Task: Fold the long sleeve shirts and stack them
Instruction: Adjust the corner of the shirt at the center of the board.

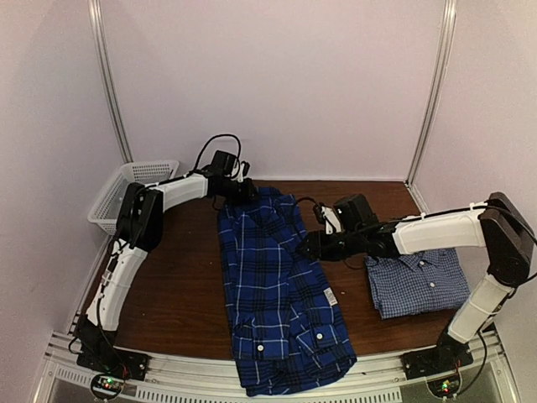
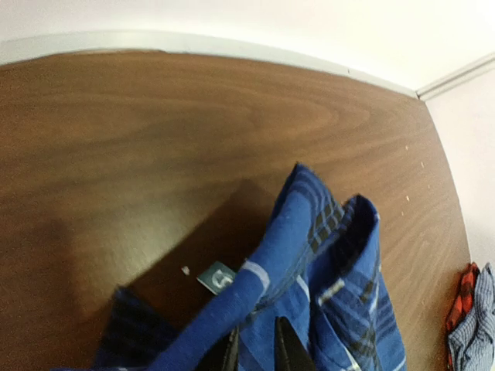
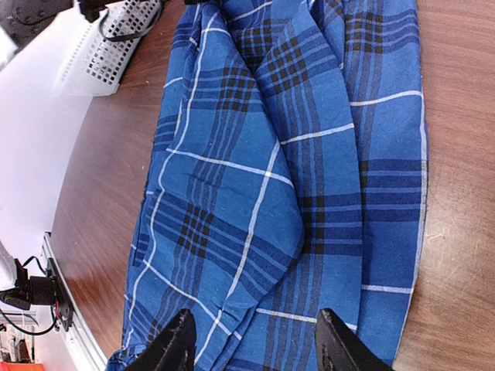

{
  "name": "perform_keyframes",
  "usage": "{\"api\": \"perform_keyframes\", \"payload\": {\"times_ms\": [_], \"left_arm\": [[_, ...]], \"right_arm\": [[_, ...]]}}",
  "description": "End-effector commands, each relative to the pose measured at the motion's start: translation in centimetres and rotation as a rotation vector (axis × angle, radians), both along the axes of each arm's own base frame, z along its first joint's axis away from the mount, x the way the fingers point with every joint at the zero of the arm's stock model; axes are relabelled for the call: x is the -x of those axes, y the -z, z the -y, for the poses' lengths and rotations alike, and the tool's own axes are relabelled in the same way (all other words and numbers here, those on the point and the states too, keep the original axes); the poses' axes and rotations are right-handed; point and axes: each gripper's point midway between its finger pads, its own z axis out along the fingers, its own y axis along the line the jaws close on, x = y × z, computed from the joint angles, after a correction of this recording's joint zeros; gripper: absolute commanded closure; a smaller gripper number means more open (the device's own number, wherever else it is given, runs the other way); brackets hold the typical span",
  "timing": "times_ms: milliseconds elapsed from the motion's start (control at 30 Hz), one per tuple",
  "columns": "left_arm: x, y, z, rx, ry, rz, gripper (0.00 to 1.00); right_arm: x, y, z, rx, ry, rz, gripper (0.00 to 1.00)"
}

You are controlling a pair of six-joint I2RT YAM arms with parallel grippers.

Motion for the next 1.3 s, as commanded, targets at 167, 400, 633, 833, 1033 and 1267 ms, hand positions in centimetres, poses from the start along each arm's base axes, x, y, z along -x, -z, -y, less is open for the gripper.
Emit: {"api": "perform_keyframes", "payload": {"times_ms": [167,400,633,833,1033,1267], "left_arm": [[-4.9,2.4,-1.8,0.15,-0.092,0.004,0.8],[-5.1,2.1,-2.1,0.182,-0.078,0.002,0.79],[-5.6,-6.8,-2.6,0.215,-0.047,0.145,0.73],[-4.4,-13.2,-2.7,0.232,-0.006,0.239,0.67],[-1.7,-13.0,-3.1,0.212,0.031,0.192,0.64],[5.6,-12.4,-3.2,0.202,0.091,0.132,0.65]], "right_arm": [[1.5,-1.1,0.9,-0.016,-0.005,0.007,0.46],[1.3,-1.5,0.4,-0.015,-0.026,0.007,0.46],[1.1,-1.4,0.5,0.006,-0.033,0.013,0.45],[0.8,-1.6,0.2,0.007,-0.036,0.021,0.45],[0.7,-1.3,0.0,0.015,-0.044,0.02,0.45],[1.2,-0.5,0.6,0.045,-0.054,0.015,0.45]]}}
